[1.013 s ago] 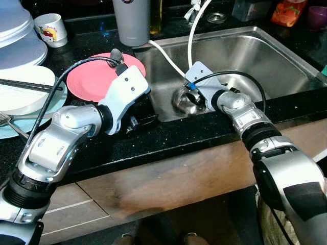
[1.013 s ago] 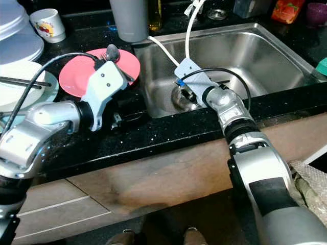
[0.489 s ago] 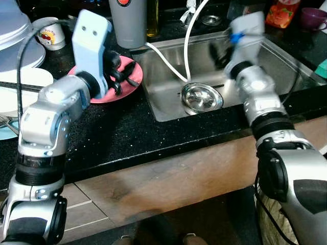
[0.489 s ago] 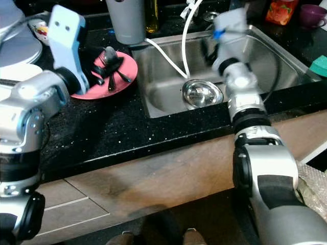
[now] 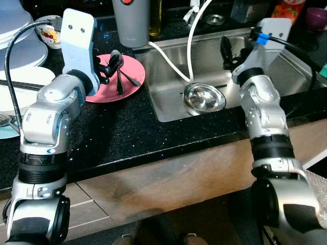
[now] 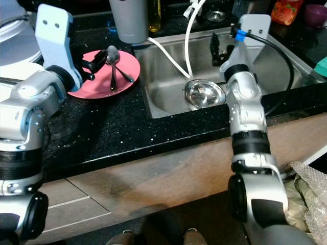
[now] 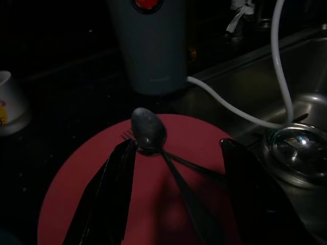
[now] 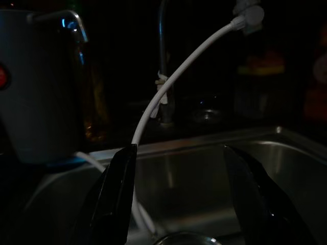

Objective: Kitchen organization

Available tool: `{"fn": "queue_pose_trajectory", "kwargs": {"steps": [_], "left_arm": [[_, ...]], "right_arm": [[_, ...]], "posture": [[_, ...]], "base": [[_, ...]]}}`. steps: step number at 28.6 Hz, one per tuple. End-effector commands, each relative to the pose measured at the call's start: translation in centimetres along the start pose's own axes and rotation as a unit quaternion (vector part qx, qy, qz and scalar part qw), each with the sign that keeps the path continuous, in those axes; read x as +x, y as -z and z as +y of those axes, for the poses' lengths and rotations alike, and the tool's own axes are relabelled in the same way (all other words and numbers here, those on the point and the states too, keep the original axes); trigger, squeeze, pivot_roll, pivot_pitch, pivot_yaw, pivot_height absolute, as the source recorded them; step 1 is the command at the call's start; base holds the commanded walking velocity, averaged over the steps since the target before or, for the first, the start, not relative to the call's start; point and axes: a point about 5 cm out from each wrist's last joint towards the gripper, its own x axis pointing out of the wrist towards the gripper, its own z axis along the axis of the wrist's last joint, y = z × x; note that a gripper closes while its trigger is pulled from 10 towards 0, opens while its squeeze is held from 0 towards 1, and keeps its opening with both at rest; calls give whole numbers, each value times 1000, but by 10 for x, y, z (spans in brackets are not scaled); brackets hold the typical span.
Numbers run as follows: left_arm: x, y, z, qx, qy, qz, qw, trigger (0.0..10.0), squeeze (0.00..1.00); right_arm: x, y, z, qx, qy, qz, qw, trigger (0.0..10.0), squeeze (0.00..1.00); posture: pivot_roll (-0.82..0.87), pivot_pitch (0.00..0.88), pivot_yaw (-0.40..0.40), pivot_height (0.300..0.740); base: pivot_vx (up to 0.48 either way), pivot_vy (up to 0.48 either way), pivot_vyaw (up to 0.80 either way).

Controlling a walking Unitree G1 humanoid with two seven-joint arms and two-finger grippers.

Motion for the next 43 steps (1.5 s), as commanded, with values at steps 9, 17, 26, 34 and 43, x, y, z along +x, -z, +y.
{"fn": "queue_pose_trajectory", "kwargs": {"steps": [9,17,26,34,43], "left_arm": [[-5,12,6,-12,-29,3,999,10000,0],[-12,13,7,-32,-27,-7,999,10000,0],[-23,27,8,-52,-22,25,998,10000,0],[-27,30,8,-62,-20,23,998,10000,0],[-29,31,1,-34,-10,23,999,10000,0]], "right_arm": [[-26,14,15,17,-18,53,998,10000,0],[-37,12,20,14,-25,67,997,10000,0],[-54,15,22,2,-19,90,996,10000,0],[-60,18,26,-8,-25,98,995,10000,0],[-65,23,33,-2,-31,113,993,10000,0]], "posture": [[38,130,19,740],[38,142,13,740],[36,150,14,740],[32,150,14,740],[28,149,6,740]], "base": [[0,0,0],[0,0,0],[0,0,0],[0,0,0],[0,0,0]]}}
